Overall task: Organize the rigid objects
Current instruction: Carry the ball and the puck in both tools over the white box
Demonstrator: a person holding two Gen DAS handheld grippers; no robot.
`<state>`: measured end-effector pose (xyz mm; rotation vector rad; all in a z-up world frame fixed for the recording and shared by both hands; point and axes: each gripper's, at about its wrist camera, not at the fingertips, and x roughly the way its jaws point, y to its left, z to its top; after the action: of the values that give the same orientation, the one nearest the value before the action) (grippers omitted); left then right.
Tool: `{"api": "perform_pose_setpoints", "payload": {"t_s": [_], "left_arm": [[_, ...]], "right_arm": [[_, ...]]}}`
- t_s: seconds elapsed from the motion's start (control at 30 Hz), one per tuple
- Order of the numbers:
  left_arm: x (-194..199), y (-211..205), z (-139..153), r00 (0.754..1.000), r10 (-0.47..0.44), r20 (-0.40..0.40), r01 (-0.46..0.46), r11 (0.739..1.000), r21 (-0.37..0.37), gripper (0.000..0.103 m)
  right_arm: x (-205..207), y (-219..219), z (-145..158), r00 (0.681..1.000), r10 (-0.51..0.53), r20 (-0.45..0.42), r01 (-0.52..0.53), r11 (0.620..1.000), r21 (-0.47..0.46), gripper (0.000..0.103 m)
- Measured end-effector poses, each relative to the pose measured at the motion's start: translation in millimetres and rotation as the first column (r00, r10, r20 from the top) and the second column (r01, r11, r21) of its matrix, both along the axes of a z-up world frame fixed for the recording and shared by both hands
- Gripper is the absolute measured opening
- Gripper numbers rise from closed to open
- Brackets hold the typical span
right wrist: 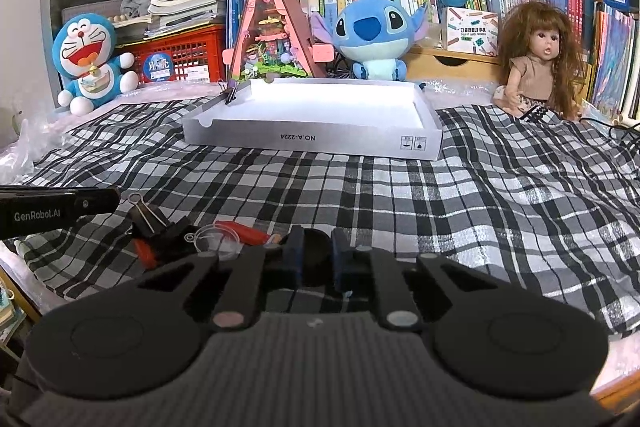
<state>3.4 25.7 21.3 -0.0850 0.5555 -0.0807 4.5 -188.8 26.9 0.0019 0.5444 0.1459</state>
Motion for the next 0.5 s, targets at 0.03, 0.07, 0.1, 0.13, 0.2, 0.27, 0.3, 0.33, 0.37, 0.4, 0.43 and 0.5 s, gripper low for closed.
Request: {"api": "perform_pose_setpoints", "payload": {"t_s": [0.03,0.07,0.1,0.13,0.2,0.27,0.3,0.33,0.37,0.4,0.43,0.5], "left_arm": [[0.3,-0.3,0.2,1.0,-0.001,-0.001,0.001,1.0,0.0,0.014],[0.5,-0.7,0.1,1.0,-0.002,-0.003,0.002,1.0,0.001,0.014],[0.6,-1.1,0.2,1.0,-0.002,-0.004,0.002,1.0,0.002,0.014],[0.3,-1.6,0.3,1.0,-0.002,-0.004,0.002,1.0,0.003,0.014],[0.7,-1.4,0.2,1.0,-0.002,-0.005,0.002,1.0,0.002,0.014],[0.8,-1.5,0.2,1.0,-0.003,-0.004,0.003,1.0,0.002,0.014],[0.6,-1.9,0.2,1.0,-0.003,-0.004,0.003,1.0,0.002,0.014],[0.6,-2.0,0.1,1.0,-0.002,-0.004,0.002,1.0,0.002,0.014],[0.9,-1.5,0.3,1.0,-0.002,-0.005,0.002,1.0,0.002,0.014],[0.9,-1.4,0.3,1.0,-0.003,-0.005,0.003,1.0,0.002,0.014],[0.9,-1.9,0.3,1.0,-0.003,-0.006,0.003,1.0,0.002,0.014],[0.8,-1.4,0.2,1.0,-0.003,-0.005,0.003,1.0,0.003,0.014]], "right_arm": [[-0.4,-0.1,-0.6,1.0,0.0,-0.001,0.0,1.0,-0.001,0.018],[-0.5,-0.5,-0.8,1.0,0.0,-0.002,0.0,1.0,-0.002,0.018],[-0.7,-0.9,-1.1,1.0,-0.002,-0.002,0.002,1.0,-0.002,0.018],[-0.8,-1.0,-1.4,1.0,-0.002,-0.004,0.002,1.0,-0.002,0.018],[-1.1,-1.9,-1.9,1.0,-0.003,-0.005,0.003,1.0,0.001,0.018],[-1.6,-2.5,-1.9,1.0,-0.006,-0.004,0.006,1.0,0.003,0.018],[-1.5,-2.6,-2.0,1.0,-0.006,-0.005,0.006,1.0,0.003,0.018],[-1.5,-2.8,-2.0,1.0,-0.005,-0.006,0.005,1.0,0.004,0.018],[-1.8,-3.1,-2.2,1.0,0.002,-0.005,-0.002,1.0,0.009,0.028],[-2.0,-3.4,-2.4,1.0,0.004,-0.001,-0.004,1.0,0.015,0.033],[-2.6,-3.8,-2.4,1.0,-0.002,0.008,0.002,1.0,0.019,0.049],[-2.6,-3.4,-2.2,1.0,0.001,0.019,-0.001,1.0,0.021,0.063]]}}
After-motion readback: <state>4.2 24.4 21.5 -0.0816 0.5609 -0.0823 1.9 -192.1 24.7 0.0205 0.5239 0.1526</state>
